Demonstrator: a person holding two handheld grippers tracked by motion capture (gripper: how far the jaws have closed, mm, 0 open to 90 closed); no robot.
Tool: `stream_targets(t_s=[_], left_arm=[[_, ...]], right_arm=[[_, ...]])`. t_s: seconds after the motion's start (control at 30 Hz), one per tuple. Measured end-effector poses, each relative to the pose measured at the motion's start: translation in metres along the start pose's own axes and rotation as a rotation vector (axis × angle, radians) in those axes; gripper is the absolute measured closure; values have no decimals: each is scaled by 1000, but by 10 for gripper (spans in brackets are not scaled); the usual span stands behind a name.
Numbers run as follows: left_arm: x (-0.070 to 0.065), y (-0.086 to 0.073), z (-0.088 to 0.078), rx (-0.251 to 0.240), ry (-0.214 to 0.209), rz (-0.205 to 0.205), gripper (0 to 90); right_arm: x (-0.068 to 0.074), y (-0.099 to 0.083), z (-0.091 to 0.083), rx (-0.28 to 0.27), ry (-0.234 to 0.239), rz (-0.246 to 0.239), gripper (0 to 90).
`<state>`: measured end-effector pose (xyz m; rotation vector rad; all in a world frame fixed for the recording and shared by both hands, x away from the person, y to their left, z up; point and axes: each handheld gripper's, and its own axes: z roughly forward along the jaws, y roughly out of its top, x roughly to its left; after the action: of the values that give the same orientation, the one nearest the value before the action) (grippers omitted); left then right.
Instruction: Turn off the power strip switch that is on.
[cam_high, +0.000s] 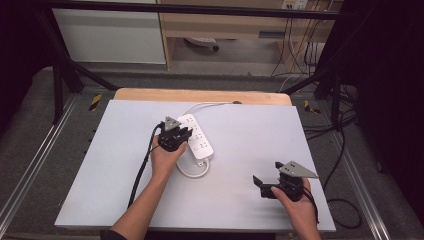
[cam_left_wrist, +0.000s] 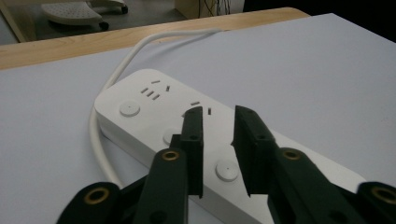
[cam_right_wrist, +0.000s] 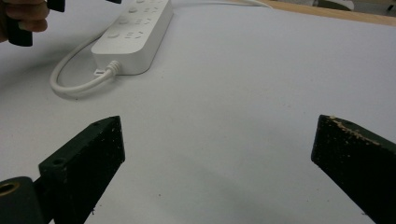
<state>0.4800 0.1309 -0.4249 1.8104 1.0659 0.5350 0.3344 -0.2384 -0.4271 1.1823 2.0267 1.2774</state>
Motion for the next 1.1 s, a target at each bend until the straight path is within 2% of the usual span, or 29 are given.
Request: stream_targets(t_s=[0.37, 0.47, 0.53, 0.67, 0.77, 0.97, 1.1], left_arm=[[3, 6, -9, -54, 0, -5, 502], [5, 7, -11, -72, -10, -2, 413], [6, 8, -12, -79, -23, -24, 329], [8, 10, -15, -66, -32, -47, 165], [9, 11, -17, -48, -49, -55, 83], [10, 14, -27, -45, -60, -45, 58], [10, 16, -36, -45, -50, -25, 58]], right_arm=[[0, 0, 1, 0, -2, -5, 32], [0, 0, 1, -1, -2, -7, 32], [0, 0, 1, -1, -2, -3, 32], [0, 0, 1, -1, -3, -8, 31], [0, 0, 1, 2, -1, -10, 31], [0, 0, 2, 2, -1, -11, 31], [1, 0, 2, 4, 1, -8, 30]])
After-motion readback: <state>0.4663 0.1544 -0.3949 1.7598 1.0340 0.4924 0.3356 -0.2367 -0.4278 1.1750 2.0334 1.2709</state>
